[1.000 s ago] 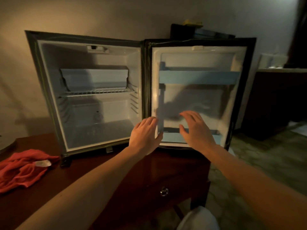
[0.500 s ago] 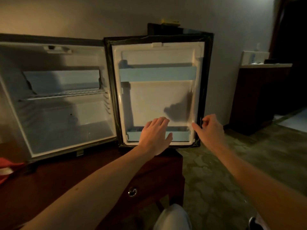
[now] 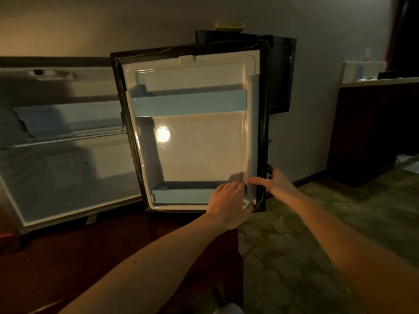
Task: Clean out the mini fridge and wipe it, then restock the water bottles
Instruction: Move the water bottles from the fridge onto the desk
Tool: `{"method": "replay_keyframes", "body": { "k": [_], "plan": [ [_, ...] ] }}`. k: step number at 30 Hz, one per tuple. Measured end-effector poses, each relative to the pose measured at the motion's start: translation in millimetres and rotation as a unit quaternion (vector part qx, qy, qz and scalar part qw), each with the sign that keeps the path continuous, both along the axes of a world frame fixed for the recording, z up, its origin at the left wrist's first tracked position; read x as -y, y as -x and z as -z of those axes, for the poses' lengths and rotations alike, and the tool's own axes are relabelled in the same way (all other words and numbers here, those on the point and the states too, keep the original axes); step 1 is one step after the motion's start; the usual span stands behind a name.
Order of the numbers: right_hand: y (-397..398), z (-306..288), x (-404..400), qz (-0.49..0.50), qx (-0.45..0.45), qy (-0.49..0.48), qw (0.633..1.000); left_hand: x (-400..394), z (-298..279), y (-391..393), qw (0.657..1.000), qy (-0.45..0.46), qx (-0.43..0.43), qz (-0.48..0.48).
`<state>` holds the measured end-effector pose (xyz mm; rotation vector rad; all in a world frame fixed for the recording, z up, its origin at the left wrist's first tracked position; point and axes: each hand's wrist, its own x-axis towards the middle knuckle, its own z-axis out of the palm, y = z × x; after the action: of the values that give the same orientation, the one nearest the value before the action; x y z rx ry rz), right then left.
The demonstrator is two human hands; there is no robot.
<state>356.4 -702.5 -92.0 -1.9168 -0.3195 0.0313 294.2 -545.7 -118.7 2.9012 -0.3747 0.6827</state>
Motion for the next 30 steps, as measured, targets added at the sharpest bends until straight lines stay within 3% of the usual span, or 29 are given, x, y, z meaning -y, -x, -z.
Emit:
{"method": "replay_keyframes", "body": {
  "k": [13, 17, 23, 30],
  "plan": [
    [-8.0, 2.2, 14.1, -0.024, 0.069, -0.011, 0.997, 5.4, 3.6, 13.5, 0.996, 0.073, 0.045, -0.008],
    [22.6, 2.6, 21.3, -0.022, 0.144, 0.033, 0.989, 1.8, 1.0, 32.9, 0.993, 0.107, 0.039, -0.01],
    [70.3, 3.1, 19.9, 0.017, 0.297, 0.117, 0.948, -27.3, 1.7, 78.5, 0.996, 0.075, 0.051, -0.021],
    [133.9, 24.8, -35.0, -0.014, 0.426, 0.093, 0.9, -86.9, 8.1, 164.3, 0.991, 0.13, 0.037, 0.014]
  ]
}}
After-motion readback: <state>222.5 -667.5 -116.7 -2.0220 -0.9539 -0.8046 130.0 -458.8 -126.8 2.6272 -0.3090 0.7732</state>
